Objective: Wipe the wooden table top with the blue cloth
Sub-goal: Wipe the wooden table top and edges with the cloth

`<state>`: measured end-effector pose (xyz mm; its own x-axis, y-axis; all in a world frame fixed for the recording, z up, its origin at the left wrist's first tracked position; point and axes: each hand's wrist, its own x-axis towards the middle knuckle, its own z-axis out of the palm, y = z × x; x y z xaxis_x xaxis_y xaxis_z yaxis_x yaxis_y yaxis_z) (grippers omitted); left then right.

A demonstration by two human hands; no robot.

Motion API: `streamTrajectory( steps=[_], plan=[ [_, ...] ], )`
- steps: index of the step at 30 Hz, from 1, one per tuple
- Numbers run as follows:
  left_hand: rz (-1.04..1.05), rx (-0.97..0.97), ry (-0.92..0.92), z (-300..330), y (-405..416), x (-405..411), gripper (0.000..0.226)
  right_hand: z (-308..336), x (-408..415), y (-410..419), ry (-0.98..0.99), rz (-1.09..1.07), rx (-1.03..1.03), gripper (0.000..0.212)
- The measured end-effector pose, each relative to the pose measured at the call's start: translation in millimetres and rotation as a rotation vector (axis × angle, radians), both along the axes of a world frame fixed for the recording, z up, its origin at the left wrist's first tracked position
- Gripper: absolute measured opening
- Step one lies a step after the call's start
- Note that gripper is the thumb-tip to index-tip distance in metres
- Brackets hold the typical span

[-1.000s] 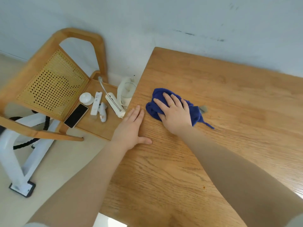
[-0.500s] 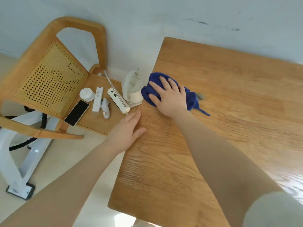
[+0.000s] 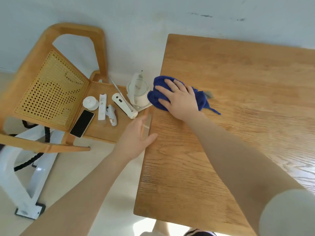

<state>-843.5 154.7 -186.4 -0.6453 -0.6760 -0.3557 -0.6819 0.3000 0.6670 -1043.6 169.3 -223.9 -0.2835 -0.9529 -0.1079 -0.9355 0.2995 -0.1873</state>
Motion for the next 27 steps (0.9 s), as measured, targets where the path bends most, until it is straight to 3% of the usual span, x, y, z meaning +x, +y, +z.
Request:
streamTrajectory(
  steps=[3, 7, 11, 15, 19, 24, 27],
  plan=[
    [-0.181, -0.058, -0.274, -5.5, 6.4, 8.1, 0.082, 2.0, 11.1, 7.8, -0.007, -0.014, -0.003, 0.044],
    [-0.210, -0.001, -0.468, -11.2, 17.7, 9.1, 0.065, 3.7, 46.8, 74.0, -0.003, 0.236, -0.011, 0.048],
    [-0.177, -0.097, -0.436, -9.7, 24.5, 10.2, 0.064, 5.0, 41.6, 87.6, -0.033, 0.325, 0.070, 0.052],
    [-0.042, -0.132, -0.296, -13.7, 39.4, 18.1, 0.077, 2.7, 22.4, 52.4, -0.006, 0.069, 0.041, 0.047],
    [-0.028, -0.209, -0.213, -13.7, 56.2, 23.7, 0.087, 2.4, 30.3, 57.4, 0.003, -0.026, 0.014, 0.047],
    [0.037, -0.104, -0.163, -9.0, 69.8, 21.3, 0.097, 1.6, 69.6, 119.2, 0.009, 0.151, 0.001, 0.053],
    [0.079, -0.104, -0.193, -8.9, 70.1, 15.3, 0.101, 4.0, 54.4, 114.1, 0.008, 0.205, 0.027, 0.053]
  ],
)
